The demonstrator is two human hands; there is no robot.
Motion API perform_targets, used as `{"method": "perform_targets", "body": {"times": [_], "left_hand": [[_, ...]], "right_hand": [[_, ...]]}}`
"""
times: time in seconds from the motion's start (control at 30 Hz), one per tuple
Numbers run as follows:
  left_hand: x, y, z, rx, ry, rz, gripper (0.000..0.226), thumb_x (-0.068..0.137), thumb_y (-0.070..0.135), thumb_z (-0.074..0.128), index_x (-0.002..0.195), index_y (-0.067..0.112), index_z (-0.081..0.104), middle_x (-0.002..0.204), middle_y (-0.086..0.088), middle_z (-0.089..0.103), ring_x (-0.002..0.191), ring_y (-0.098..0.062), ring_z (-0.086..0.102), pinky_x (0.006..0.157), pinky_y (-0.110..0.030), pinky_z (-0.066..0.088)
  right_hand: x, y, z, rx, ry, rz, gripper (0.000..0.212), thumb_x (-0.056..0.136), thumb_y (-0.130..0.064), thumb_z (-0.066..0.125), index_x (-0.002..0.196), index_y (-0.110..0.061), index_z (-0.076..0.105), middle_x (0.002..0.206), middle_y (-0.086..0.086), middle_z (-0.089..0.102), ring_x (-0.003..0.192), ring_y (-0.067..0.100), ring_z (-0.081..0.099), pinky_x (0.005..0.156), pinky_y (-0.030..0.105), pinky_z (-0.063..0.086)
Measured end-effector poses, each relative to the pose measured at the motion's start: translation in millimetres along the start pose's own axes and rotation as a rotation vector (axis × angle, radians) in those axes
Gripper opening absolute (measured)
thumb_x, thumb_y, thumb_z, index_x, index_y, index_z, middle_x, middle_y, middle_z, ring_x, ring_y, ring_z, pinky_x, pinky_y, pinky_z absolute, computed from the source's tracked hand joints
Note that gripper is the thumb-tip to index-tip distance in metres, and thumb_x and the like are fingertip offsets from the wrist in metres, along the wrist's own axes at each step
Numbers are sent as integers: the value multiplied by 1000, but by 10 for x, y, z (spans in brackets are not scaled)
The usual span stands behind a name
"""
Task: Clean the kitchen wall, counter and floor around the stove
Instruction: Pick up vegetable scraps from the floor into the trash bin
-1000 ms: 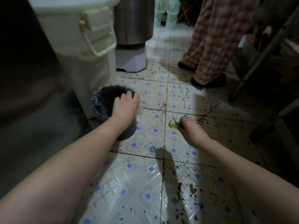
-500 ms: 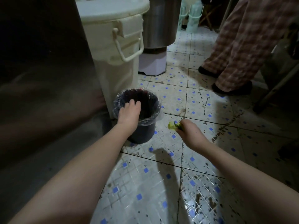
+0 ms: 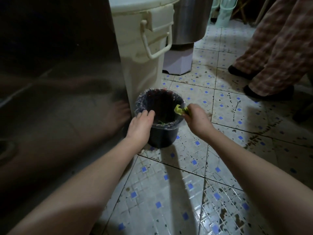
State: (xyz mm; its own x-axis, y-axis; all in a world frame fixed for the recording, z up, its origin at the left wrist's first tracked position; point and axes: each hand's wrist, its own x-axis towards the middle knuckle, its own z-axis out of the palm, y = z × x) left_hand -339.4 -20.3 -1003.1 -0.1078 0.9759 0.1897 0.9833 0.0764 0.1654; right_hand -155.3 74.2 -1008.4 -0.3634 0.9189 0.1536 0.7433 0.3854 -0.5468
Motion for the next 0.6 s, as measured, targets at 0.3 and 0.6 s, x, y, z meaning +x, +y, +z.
{"method": "perform_targets", "body": {"times": [0.3, 0.6], "left_hand": [[194, -18, 40, -195, 90, -62, 47, 84, -17, 42, 121, 11, 48, 108, -13, 57, 100, -31, 56, 77, -40, 44], [223, -44, 46, -243, 95, -73, 27, 90, 3, 56, 116, 10, 51, 101, -10, 57, 93, -29, 55, 69, -36, 40]], "right_hand": [[43, -100, 145, 22, -34, -15, 12, 94, -19, 53, 104, -13, 52, 102, 3, 50, 85, 18, 51, 73, 36, 47], [109, -33, 181, 20, -18, 0, 13, 93, -20, 54, 104, -13, 51, 99, 2, 49, 83, 17, 50, 71, 34, 45]]}}
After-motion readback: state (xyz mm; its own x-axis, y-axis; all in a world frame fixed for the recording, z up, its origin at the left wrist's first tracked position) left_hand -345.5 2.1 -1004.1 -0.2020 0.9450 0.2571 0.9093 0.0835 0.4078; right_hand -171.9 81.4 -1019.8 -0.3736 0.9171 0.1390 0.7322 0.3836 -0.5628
